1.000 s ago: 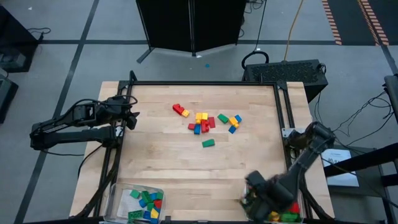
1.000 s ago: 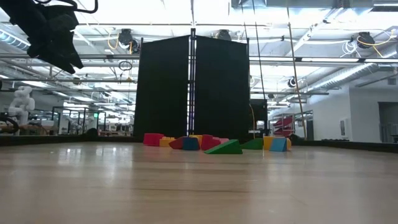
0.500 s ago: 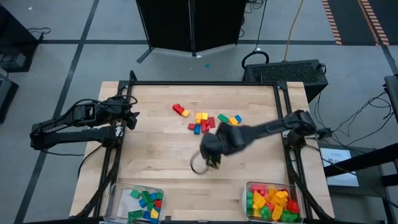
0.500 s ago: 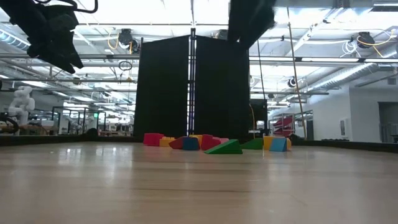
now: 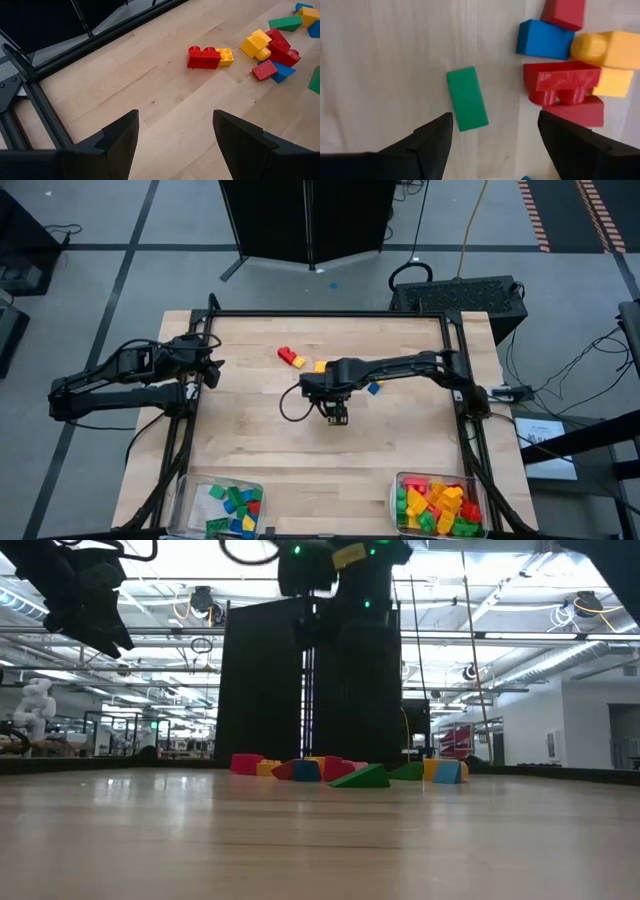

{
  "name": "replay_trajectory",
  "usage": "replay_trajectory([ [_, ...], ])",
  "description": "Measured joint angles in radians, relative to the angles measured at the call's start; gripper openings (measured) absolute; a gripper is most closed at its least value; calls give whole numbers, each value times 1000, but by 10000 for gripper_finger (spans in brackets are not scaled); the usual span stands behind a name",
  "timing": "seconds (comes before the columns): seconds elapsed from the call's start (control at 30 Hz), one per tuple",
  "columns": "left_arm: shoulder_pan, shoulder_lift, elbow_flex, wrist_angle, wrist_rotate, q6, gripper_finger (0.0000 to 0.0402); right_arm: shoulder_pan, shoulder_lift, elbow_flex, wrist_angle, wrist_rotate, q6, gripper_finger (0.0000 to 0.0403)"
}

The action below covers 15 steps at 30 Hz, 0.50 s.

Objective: Sort blocks by size
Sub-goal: Put the green triangular block into the left transparent bin

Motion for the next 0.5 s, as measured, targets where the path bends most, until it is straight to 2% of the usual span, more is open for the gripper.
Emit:
replay_trajectory([
  [0.17,0,0,0,0,0,0,255,-8,66,0,8,-13,-88,286],
  [0.5,0,0,0,0,-6,0,255,-42,170,1,8,-124,-101,280],
])
